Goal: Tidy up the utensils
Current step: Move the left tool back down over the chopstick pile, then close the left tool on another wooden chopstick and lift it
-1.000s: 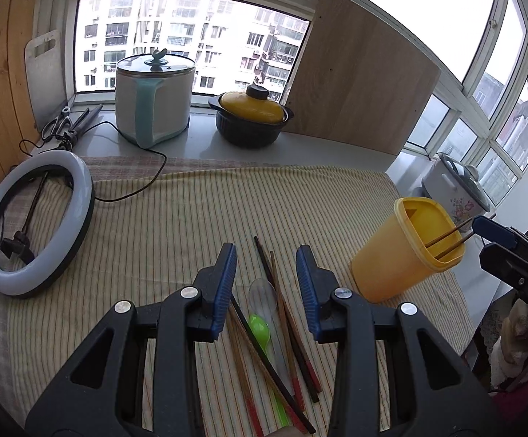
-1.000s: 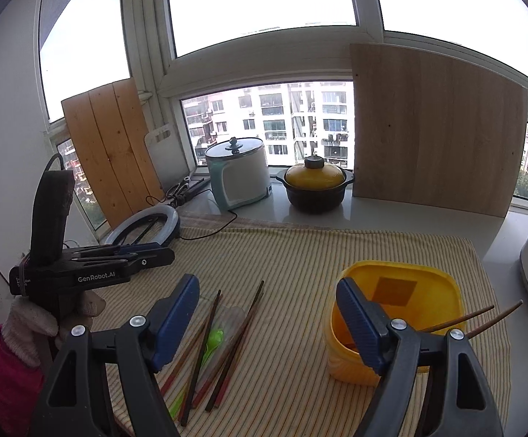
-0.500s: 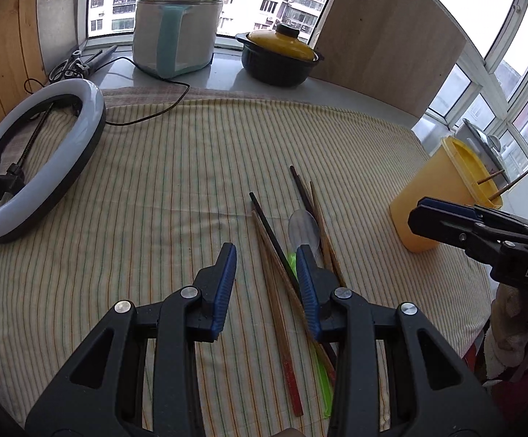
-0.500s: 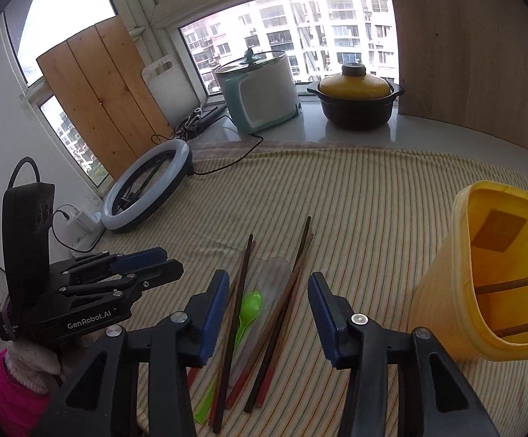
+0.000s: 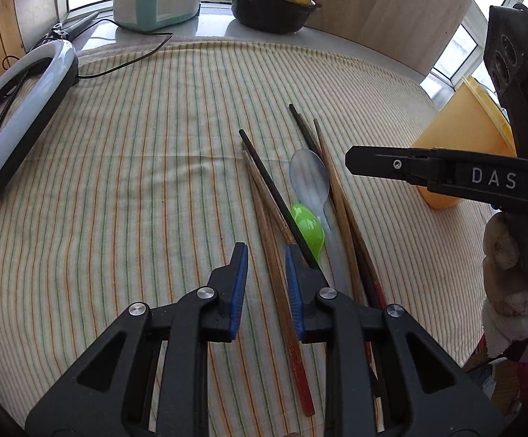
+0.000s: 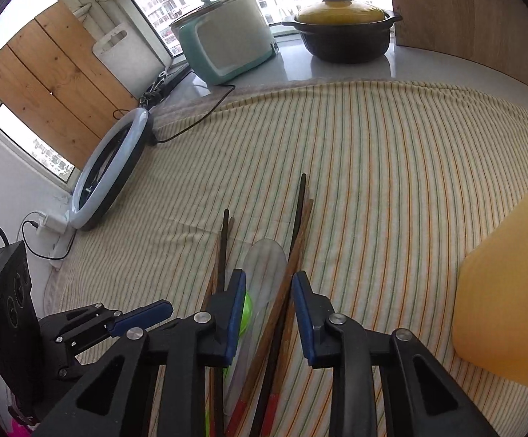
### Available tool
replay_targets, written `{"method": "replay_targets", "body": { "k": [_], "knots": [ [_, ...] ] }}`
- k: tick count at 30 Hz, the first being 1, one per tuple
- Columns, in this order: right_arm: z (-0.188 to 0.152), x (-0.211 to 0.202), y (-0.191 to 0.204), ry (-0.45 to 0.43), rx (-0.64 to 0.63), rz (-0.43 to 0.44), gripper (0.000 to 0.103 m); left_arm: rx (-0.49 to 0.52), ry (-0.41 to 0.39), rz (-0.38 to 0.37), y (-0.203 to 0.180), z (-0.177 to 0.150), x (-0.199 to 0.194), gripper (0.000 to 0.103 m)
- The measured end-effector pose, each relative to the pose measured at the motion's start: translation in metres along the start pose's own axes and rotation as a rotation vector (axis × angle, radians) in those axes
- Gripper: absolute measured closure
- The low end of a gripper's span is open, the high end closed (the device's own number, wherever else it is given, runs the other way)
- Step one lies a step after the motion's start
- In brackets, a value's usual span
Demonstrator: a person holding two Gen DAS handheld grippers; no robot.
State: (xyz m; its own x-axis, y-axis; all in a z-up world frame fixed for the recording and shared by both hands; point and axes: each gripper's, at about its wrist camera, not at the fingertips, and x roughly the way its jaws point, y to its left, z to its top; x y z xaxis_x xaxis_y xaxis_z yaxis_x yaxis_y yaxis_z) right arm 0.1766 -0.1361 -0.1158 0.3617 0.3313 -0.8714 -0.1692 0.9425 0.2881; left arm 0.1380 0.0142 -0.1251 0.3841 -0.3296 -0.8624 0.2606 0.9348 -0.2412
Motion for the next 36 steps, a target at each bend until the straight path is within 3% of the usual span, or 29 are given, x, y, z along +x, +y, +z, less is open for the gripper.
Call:
{"method": "replay_targets", "body": {
  "k": [16, 21, 27, 36],
  "knots": [
    [0.014, 0.033, -0.017, 0.050, 0.056, -0.046, 0.088, 0.049, 0.029, 0.078, -0.007, 0.005, 0.022, 0.089],
    [0.016, 0.036, -0.017, 0.055, 0.051, -0.049, 0.088, 0.038, 0.026, 0.074, -0.004, 0.005, 0.022, 0.095],
    [0.017, 0.040, -0.010, 0.063, 0.014, -0.069, 0.096, 0.009, 0.028, 0.056, 0.002, 0.006, 0.021, 0.096],
    [0.016, 0.032, -0.011, 0.043, -0.002, -0.065, 0.097, -0.042, 0.022, 0.032, 0.010, 0.008, 0.017, 0.099]
  ]
}}
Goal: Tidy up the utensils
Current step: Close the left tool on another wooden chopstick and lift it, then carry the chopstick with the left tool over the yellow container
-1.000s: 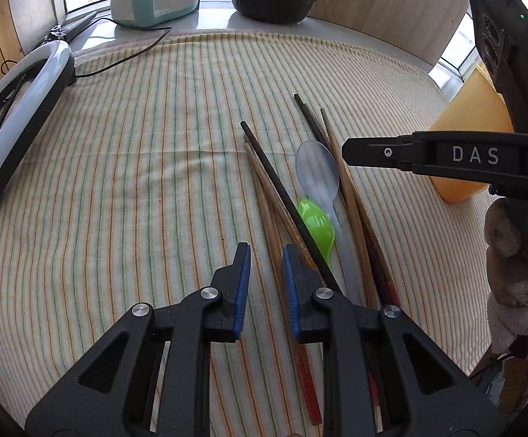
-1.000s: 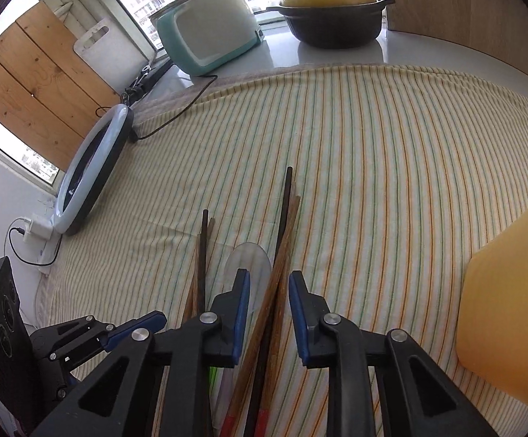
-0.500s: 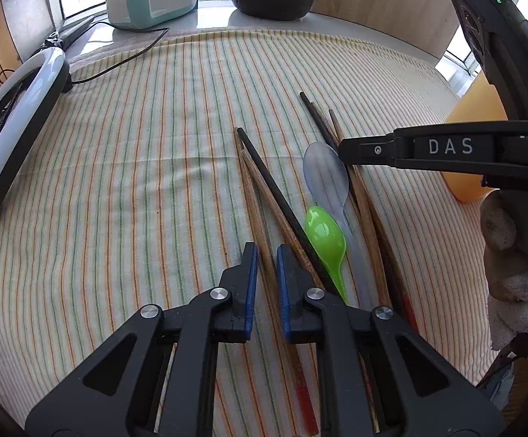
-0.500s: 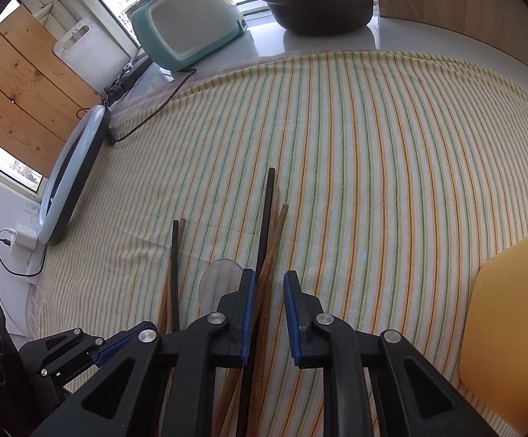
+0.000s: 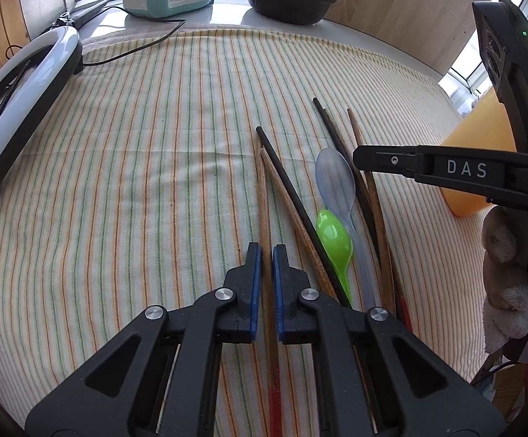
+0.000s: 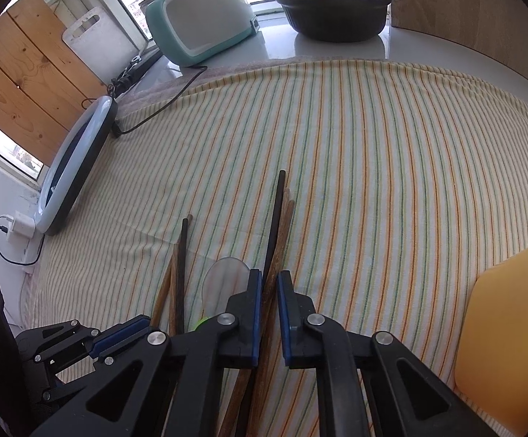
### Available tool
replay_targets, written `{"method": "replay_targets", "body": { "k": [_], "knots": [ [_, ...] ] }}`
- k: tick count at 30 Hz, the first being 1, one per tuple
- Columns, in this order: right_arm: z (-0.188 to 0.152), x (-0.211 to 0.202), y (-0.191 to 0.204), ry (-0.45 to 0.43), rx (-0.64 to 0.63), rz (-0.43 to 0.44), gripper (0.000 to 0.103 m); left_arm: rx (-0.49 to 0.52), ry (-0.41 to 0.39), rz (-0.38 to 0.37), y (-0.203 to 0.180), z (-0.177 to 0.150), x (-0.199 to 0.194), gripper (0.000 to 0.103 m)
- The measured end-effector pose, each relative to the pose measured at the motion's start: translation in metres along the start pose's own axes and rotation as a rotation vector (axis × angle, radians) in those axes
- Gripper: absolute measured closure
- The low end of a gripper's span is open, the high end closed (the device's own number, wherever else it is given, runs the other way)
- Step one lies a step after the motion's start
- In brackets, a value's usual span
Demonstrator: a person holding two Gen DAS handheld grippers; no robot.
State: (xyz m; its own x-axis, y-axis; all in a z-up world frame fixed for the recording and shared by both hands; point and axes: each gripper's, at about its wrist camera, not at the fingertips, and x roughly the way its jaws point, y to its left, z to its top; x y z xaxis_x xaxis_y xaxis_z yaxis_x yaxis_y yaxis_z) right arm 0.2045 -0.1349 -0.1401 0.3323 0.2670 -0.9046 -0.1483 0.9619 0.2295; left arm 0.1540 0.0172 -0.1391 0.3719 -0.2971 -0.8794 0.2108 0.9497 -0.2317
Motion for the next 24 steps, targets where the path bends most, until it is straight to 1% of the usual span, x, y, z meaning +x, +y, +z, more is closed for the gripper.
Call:
{"method": "replay_targets", "body": {
  "k": [10, 17, 24],
  "knots": [
    [-0.005, -0.018, 0.006, -0.035, -0.031, 0.009, 0.097, -0.043, -0.019, 0.026, 0.019, -0.002, -0.009, 0.099],
    [-0.006, -0.031, 0.010, -0.065, -0.047, 0.027, 0.097, -0.092, -0.068, -0.007, 0.031, 0.002, -0.027, 0.099],
    [-0.009, -0.057, 0.015, -0.123, -0.077, 0.038, 0.098, -0.106, -0.135, -0.029, 0.033, 0.007, -0.054, 0.099]
  ]
}}
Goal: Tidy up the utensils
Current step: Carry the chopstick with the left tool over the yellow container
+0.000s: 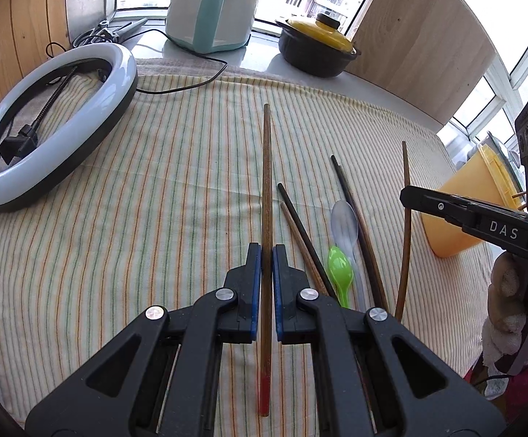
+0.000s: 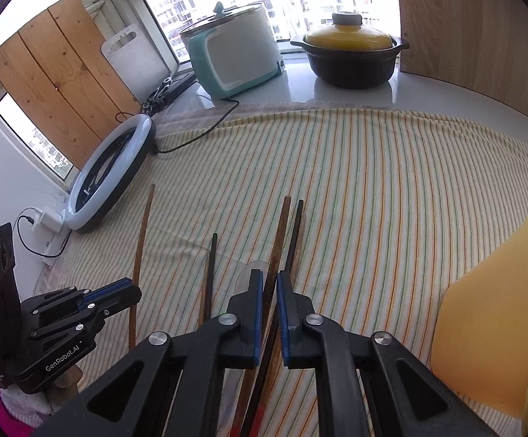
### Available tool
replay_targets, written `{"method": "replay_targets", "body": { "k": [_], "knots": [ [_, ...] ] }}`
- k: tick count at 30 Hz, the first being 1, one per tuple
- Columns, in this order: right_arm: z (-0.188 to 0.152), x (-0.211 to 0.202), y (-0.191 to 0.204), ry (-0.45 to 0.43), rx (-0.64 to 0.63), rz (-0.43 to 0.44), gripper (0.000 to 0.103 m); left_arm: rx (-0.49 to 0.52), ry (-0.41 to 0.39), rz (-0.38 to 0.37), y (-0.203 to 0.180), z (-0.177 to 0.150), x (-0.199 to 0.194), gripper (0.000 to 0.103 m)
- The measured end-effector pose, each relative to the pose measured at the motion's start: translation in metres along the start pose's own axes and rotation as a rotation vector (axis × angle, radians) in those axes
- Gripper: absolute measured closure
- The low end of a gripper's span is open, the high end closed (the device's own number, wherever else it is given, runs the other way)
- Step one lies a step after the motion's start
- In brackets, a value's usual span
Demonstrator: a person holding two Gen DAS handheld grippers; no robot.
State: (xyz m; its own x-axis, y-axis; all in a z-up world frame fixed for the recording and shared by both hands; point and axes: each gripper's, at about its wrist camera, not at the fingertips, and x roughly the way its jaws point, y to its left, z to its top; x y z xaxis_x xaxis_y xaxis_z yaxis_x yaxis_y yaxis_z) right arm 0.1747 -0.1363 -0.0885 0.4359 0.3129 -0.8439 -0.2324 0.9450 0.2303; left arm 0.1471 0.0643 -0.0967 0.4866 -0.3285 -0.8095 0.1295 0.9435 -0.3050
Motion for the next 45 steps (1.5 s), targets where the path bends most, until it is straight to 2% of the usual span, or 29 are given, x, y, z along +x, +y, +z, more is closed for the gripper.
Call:
{"method": "replay_targets", "body": {
  "k": [16, 25, 34, 45],
  "knots": [
    [-0.008, -0.063, 0.012, -0.144, -0.049, 0.045, 0.099, 0.047, -0.114, -0.039, -0.024, 0.009, -0.045, 0.099],
    [-0.012, -0.097, 0.018, -0.230, -0.109, 0.024, 0.099, 0.084, -0.170, -0.068, -0.043, 0.016, -0.067, 0.099],
    [-0.005, -0.129, 0.014, -0.305, -0.100, 0.033, 0.100, 0.114, -0.227, -0.105, -0.064, 0.026, -0.089, 0.099],
    [0.004, -0.190, 0.001, -0.432, -0.077, 0.046, 0.100, 0.146, -0.287, -0.149, -0.094, 0.038, -0.111, 0.099]
  ]
}}
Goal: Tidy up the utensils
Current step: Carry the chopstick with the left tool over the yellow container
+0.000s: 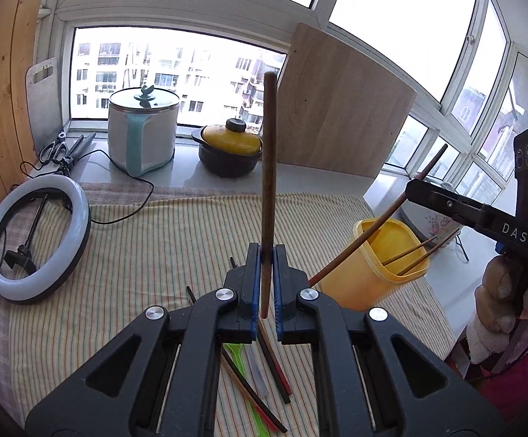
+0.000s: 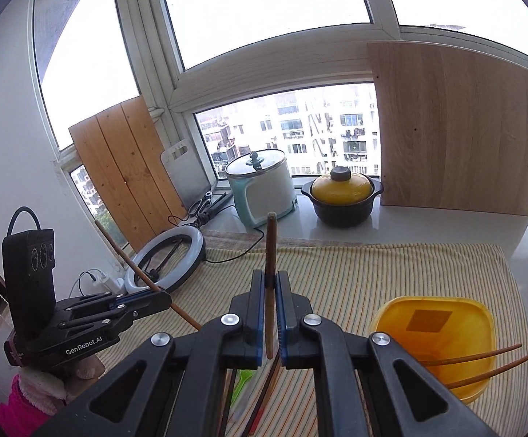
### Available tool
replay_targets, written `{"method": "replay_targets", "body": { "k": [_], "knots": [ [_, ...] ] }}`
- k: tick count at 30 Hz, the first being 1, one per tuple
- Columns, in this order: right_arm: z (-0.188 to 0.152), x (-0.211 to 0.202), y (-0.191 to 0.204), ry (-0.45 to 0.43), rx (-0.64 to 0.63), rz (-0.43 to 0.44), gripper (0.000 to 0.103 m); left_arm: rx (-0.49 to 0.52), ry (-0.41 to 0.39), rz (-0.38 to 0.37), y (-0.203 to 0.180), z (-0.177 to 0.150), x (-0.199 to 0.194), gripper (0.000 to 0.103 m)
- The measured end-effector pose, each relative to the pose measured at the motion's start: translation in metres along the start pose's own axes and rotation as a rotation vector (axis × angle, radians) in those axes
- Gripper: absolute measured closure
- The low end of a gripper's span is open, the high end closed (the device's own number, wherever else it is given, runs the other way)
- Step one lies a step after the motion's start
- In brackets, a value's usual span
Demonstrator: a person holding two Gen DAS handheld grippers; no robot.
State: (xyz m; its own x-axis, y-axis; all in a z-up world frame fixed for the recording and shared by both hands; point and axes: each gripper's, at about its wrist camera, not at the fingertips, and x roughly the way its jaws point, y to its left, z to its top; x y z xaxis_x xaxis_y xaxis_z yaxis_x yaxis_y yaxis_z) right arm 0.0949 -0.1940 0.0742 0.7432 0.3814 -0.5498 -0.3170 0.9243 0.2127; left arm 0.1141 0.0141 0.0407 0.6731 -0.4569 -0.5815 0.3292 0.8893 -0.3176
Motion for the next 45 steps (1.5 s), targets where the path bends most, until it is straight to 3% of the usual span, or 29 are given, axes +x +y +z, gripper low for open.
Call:
{"method": "replay_targets", "body": {
  "k": [11, 20, 33, 45],
  "knots": [
    [0.022, -0.059, -0.024, -0.134, 0.025, -0.041, 0.100, 0.037, -0.038, -0.058, -0.035, 0.020, -0.001, 0.099],
    [0.024, -0.092, -0.059, -0.183, 0.067, -0.114, 0.100, 0.074, -0.054, -0.113, -0.069, 0.036, 0.008, 0.099],
    [0.004, -0.093, -0.102, -0.140, 0.123, -0.175, 0.100, 0.118, -0.043, -0.165, -0.113, 0.050, 0.034, 0.099],
    [-0.013, -0.072, -0.119, -0.065, 0.163, -0.188, 0.099, 0.155, 0.040, -0.159, -0.140, 0.043, 0.077, 0.099]
  ]
}}
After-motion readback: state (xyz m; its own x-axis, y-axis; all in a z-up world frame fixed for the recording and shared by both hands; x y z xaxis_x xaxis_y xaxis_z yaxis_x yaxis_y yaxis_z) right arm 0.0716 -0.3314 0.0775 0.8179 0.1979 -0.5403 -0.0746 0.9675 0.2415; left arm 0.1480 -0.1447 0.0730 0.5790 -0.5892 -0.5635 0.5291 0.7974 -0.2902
